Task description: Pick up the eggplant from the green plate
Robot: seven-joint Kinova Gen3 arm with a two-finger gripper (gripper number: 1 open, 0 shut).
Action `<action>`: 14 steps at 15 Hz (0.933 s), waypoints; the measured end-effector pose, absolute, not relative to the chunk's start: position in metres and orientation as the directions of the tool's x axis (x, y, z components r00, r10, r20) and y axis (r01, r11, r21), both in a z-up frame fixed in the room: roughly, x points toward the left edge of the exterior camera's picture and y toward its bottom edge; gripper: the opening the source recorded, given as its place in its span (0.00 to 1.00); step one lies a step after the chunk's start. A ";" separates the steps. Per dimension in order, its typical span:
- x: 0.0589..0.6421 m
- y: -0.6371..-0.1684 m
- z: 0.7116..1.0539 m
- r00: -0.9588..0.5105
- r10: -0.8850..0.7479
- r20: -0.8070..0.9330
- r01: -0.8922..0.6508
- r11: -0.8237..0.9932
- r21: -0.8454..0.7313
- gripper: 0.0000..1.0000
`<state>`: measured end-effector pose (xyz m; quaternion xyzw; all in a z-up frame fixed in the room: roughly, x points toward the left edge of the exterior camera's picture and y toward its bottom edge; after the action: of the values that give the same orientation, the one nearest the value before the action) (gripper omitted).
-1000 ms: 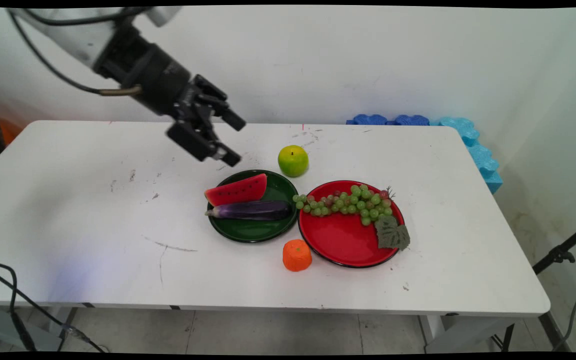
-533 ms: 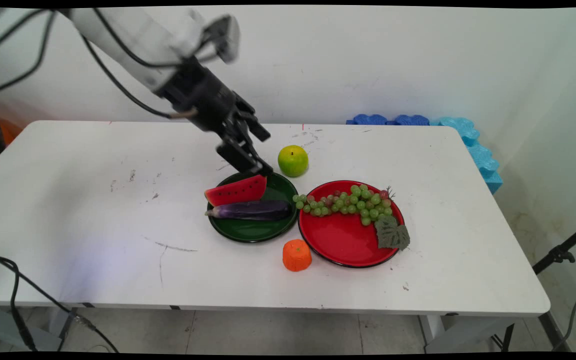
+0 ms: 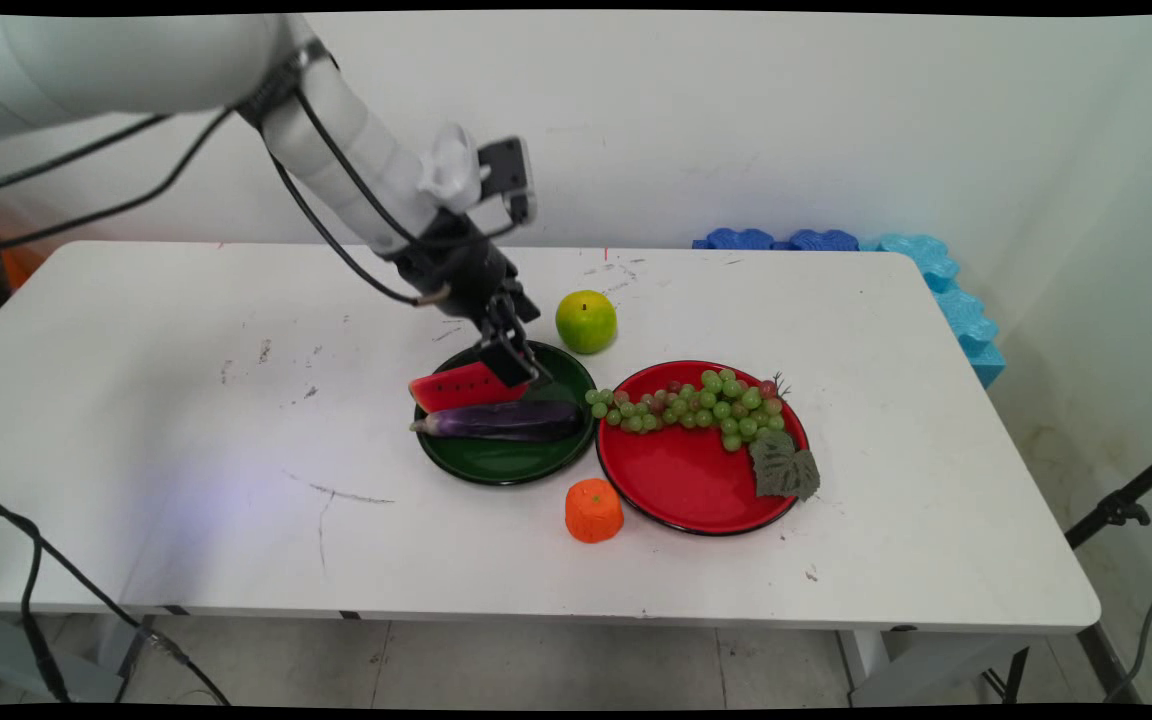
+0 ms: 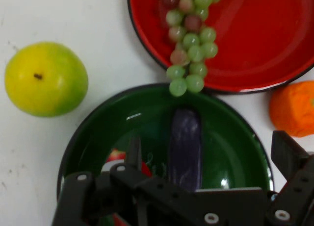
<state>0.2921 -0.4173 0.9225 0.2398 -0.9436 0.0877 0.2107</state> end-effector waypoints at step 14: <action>0.286 -0.441 0.828 -0.885 -0.320 0.337 -0.370 0.924 -0.093 1.00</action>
<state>0.2861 -0.4410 0.8284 0.1781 -0.9678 0.0776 0.1600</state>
